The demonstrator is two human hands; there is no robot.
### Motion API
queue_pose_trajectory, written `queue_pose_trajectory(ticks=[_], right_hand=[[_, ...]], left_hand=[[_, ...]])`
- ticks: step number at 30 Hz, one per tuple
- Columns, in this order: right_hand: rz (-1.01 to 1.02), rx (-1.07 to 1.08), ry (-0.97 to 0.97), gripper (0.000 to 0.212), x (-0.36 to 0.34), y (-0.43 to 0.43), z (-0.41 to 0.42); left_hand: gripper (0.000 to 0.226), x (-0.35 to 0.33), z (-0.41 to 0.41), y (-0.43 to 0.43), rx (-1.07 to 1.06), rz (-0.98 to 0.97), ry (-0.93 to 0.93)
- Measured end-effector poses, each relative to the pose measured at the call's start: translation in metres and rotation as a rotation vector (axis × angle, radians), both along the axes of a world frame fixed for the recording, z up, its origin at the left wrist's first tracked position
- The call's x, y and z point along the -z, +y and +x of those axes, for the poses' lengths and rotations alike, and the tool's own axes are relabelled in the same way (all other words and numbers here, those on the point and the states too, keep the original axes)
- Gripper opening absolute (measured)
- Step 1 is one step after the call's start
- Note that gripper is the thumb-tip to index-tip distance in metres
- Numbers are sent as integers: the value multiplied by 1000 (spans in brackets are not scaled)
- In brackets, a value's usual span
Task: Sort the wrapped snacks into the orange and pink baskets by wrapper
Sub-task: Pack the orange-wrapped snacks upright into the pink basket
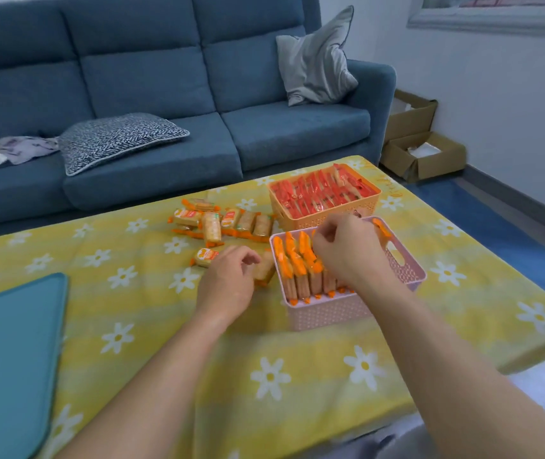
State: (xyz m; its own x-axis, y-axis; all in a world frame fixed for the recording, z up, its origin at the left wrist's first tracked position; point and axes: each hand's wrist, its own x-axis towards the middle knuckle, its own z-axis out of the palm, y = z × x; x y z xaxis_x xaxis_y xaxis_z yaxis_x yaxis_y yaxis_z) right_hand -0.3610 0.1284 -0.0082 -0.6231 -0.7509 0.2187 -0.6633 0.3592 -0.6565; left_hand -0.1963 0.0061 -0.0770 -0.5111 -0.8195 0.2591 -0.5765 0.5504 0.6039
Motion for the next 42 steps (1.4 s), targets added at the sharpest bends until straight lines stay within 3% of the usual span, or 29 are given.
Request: queue_pose_trajectory(ticks=[3, 7, 11, 16, 19, 23, 26, 29, 31, 33, 37, 42], right_hand=[[18, -241, -82, 22, 10, -18, 53], [359, -458, -118, 56, 44, -53, 106], [560, -287, 147, 55, 56, -79, 117], [667, -225, 252, 44, 78, -106, 122], [622, -149, 331, 40, 96, -120, 117], [506, -72, 252, 33, 104, -139, 108], [457, -9, -48, 33, 99, -157, 101], [299, 159, -320, 46, 92, -191, 86], [234, 196, -307, 51, 85, -216, 77], [213, 219, -227, 48, 77, -236, 68], [296, 223, -124, 41, 80, -270, 46], [478, 94, -190, 72, 102, -307, 27]], left_hand=[[32, 18, 29, -16, -144, 75, -71], [38, 34, 52, -39, -166, 70, -243], [64, 37, 50, -62, -60, -50, -471], [80, 46, 34, -97, 96, -126, -627], [68, 50, 31, -106, 105, -189, -676], [34, 53, 37, -118, 38, -170, -742], [39, 48, 48, -134, -23, -105, -595], [39, 37, 56, -167, -205, 126, -207], [40, 29, 57, -193, -307, 284, 33], [46, 21, 53, -219, -367, 339, 147], [50, 13, 34, -264, -385, 336, 201], [41, 25, -3, -304, -240, 538, 240]])
